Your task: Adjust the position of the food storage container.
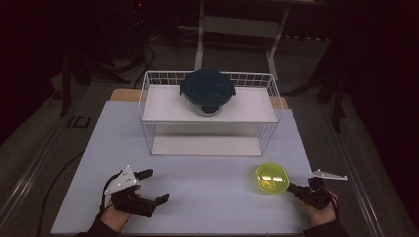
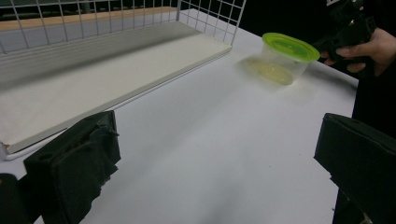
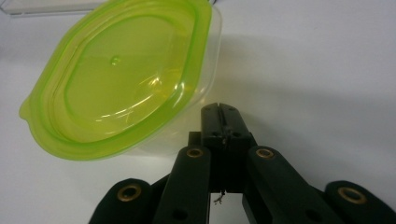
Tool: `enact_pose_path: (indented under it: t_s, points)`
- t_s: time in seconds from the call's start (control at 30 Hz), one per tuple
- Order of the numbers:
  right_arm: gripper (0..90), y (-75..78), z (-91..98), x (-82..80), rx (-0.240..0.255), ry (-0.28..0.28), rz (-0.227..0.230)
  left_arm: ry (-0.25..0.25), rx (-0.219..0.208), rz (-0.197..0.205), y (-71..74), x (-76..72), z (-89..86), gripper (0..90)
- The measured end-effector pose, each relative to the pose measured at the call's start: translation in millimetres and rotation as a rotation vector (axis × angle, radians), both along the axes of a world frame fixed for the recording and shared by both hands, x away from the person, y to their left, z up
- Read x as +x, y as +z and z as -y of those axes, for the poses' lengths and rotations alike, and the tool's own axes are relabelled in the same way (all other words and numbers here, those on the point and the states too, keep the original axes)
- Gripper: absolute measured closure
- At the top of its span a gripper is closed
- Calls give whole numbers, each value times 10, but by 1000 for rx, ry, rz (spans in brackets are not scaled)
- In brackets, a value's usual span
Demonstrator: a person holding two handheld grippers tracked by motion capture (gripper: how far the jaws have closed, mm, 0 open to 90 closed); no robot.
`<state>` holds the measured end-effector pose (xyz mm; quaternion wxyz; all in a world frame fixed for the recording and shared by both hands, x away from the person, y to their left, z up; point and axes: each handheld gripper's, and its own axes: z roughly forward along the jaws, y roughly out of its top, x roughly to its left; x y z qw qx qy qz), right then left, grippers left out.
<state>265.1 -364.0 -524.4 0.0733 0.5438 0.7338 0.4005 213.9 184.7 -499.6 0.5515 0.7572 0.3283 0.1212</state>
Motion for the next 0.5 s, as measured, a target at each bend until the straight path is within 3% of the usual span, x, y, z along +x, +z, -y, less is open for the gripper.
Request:
enact_pose_path:
  t_s: [0.5]
  points:
    - [900, -46, -292, 112, -30, 99, -43, -4, -4, -3, -2, -3, 9, 0]
